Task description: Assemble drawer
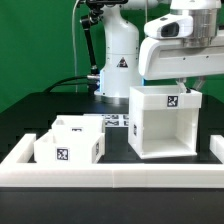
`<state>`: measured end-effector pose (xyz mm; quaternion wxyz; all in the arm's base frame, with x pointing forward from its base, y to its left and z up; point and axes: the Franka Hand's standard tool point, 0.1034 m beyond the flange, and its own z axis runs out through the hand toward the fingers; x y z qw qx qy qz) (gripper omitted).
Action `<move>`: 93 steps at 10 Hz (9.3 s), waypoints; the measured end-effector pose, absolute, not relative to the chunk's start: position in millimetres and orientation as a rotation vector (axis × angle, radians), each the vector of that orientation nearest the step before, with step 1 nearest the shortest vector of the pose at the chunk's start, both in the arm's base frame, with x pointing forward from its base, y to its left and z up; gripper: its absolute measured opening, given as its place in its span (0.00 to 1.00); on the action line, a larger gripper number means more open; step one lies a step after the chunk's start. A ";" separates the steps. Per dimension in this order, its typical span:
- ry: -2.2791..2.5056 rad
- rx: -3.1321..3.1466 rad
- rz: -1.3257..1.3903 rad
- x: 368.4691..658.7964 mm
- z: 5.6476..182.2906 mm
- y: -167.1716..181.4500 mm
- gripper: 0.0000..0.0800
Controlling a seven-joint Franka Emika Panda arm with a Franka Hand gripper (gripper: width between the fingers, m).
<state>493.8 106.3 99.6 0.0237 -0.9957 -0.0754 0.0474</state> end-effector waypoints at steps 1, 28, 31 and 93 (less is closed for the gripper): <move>-0.207 -3.080 0.144 503.8 99.8 108.5 0.05; 1.361 -2.684 0.050 595.2 101.2 99.5 0.05; 1.575 -2.561 0.071 595.1 101.5 101.0 0.05; 0.222 -3.110 -0.085 554.1 5.3 -80.8 0.09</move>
Offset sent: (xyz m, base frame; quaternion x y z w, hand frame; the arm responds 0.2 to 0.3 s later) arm 0.0491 -0.0029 -0.0141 0.0286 0.0271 -0.0277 0.9988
